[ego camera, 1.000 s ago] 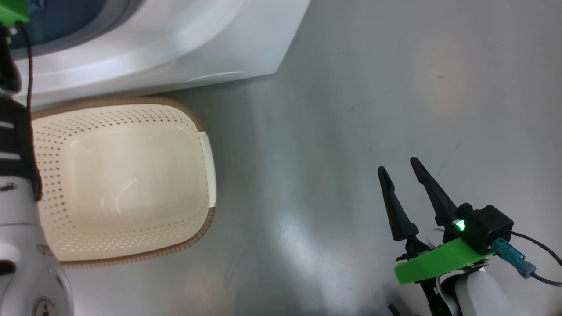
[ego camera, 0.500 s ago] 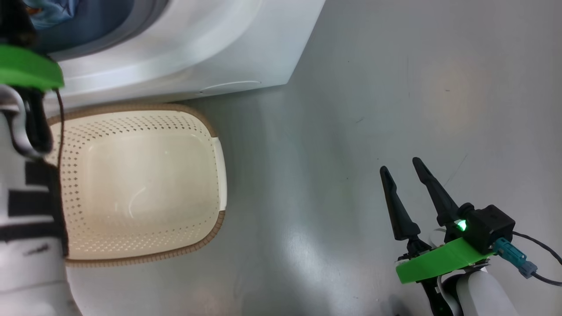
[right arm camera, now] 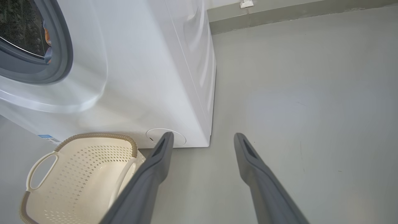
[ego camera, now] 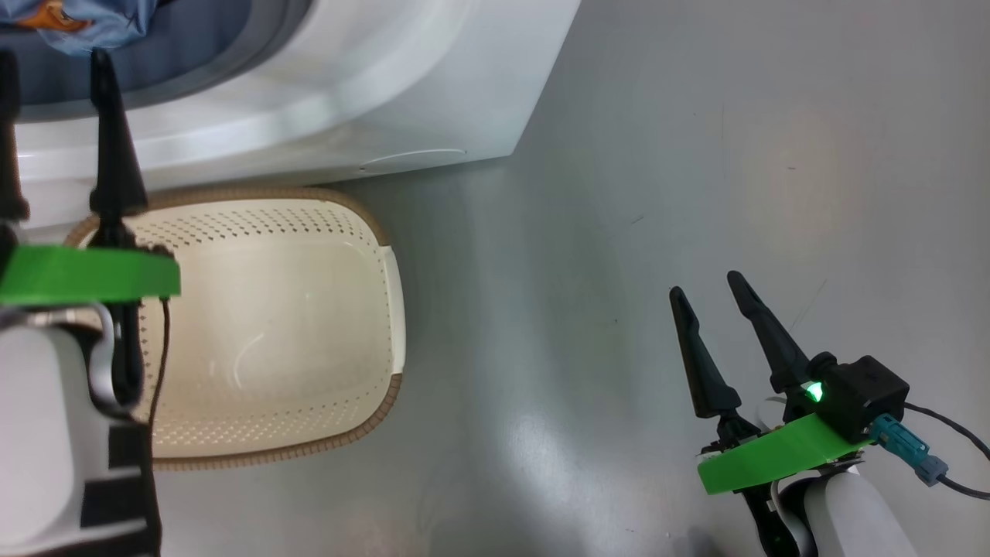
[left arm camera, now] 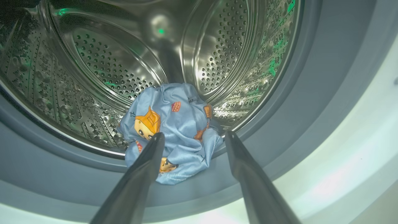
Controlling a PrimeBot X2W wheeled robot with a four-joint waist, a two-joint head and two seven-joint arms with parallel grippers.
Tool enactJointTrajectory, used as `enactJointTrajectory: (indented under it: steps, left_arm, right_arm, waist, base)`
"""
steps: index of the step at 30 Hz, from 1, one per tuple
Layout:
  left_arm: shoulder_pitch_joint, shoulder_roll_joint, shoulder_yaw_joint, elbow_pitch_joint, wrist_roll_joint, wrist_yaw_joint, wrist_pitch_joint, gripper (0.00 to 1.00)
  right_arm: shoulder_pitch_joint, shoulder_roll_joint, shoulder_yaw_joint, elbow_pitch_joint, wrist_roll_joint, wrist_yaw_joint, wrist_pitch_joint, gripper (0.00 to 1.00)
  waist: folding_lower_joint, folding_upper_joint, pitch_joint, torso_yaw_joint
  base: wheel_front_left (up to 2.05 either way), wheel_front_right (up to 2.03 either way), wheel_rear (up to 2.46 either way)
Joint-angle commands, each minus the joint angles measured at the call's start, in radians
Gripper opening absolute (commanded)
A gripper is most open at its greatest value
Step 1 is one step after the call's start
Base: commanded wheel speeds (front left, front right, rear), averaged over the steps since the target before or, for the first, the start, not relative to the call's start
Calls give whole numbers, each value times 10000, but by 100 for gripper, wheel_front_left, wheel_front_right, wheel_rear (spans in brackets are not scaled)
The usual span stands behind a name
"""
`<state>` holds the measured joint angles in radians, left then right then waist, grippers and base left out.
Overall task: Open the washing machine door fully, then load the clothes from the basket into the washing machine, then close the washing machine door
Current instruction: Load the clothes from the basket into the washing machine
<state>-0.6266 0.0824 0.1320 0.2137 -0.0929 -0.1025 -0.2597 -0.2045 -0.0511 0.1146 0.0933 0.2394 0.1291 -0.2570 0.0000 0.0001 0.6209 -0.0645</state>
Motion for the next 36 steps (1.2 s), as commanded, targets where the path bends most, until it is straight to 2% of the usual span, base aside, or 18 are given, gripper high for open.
enactJointTrajectory:
  steps: [1,12,29,36]
  left_arm:
    - [408,274,317,-415,-73,87,-21,100]
    - [2865,-120,526,-2099,-41,504,-21,100]
    - [5302,-292,316,-2431,-110,750,-21,100]
    - [6166,-316,178,-2356,-603,1247,-21,100]
  right_arm:
    - [122,9,214,-189,-42,16,-48,100]
    - [37,9,250,-160,-97,16,-48,100]
    - [-77,9,295,-133,-142,16,-48,100]
    - [-89,9,408,-39,-158,16,-48,100]
  waist:
    - [0,-1,-11,5]
    - [0,-1,-74,-32]
    - [0,-1,-253,42]
    - [0,-1,-317,-54]
  base:
    - [0,0,0]
    - [0,0,0]
    - [0,0,0]
    - [0,0,0]
